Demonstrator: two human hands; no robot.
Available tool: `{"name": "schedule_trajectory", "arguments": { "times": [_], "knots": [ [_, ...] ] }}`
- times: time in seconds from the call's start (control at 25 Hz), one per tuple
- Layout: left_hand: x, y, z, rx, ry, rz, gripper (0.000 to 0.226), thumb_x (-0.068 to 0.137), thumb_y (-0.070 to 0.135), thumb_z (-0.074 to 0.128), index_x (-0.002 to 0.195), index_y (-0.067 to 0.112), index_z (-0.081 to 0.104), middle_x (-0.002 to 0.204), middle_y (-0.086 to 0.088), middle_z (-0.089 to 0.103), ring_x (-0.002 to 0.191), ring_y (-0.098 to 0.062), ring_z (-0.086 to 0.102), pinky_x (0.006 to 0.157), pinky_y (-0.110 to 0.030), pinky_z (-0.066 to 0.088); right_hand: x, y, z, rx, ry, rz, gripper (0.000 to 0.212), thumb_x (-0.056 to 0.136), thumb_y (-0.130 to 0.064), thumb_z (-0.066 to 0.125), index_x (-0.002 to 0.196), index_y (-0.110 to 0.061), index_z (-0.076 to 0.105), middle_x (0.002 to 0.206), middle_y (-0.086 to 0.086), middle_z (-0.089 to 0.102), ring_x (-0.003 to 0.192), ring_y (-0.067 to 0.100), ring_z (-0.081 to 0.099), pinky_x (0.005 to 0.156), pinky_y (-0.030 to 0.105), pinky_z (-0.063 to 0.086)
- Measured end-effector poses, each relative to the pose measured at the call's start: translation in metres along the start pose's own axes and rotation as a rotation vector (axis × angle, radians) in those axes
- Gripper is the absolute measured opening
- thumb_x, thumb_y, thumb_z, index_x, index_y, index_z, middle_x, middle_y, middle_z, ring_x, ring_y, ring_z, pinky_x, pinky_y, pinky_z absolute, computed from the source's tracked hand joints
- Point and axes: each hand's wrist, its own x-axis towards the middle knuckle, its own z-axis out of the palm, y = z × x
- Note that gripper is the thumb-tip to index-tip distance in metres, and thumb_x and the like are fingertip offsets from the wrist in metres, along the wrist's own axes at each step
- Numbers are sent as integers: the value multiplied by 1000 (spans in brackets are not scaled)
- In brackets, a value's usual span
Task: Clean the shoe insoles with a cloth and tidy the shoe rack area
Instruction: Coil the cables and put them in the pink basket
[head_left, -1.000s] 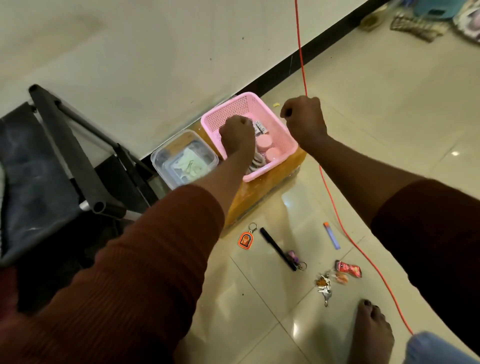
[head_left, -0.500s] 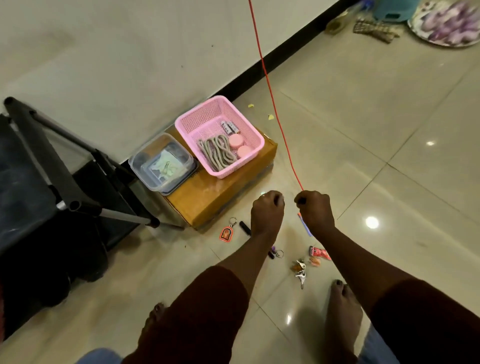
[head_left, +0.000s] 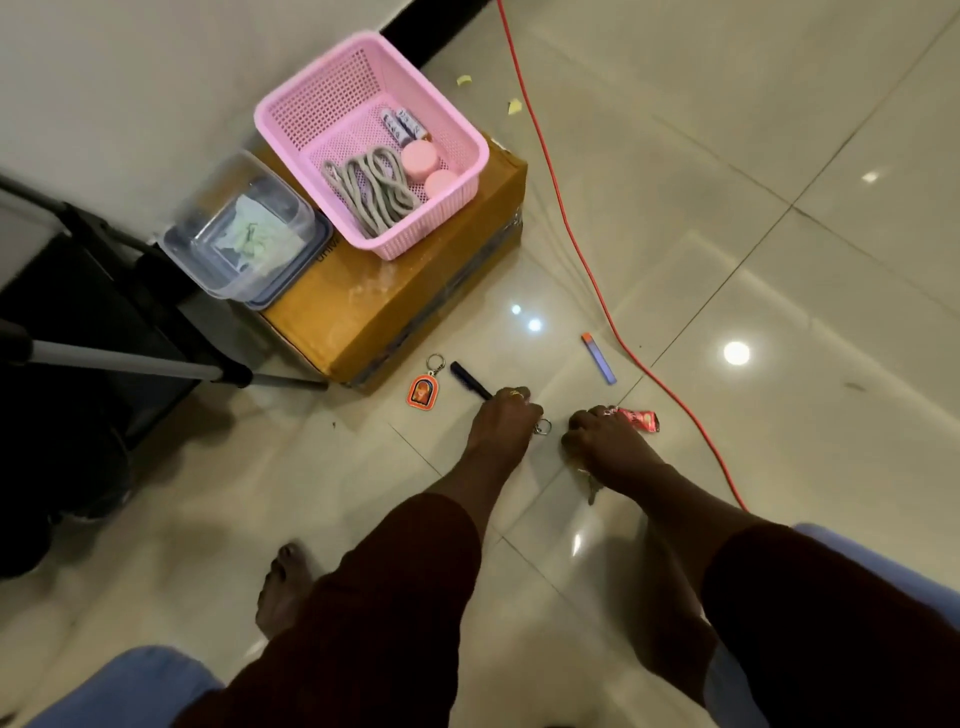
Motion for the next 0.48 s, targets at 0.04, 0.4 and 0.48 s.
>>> {"name": "schedule_trajectory", "arguments": {
  "times": [0.04, 0.4, 0.48],
  "knots": [
    [2, -1, 1, 68, -1, 61, 10, 75, -1, 61, 81, 3, 68, 91, -13, 58, 89, -34, 61, 59, -31, 39, 2, 0, 4, 7, 3, -17, 14, 79, -4, 63, 93, -7, 67, 87, 12, 61, 82, 31, 58, 67, 37, 48],
    [0, 7, -3, 226, -63, 163, 29, 95, 5, 39, 121, 8, 51, 135, -11, 38, 121, -31, 36, 81, -37, 47, 16, 6, 2, 211, -42, 60, 26, 91, -8, 47, 117, -2, 48, 99, 17, 59, 89, 28, 59, 79, 39, 50],
    [2, 3, 0, 185, -55, 128, 30, 94, 2, 39, 121, 8, 50, 135, -11, 37, 123, -31, 35, 82, -37, 47, 15, 7, 1, 233, -38, 14, 23, 89, -8, 49, 110, -1, 55, 99, 17, 58, 87, 29, 58, 77, 40, 50]
  ]
}}
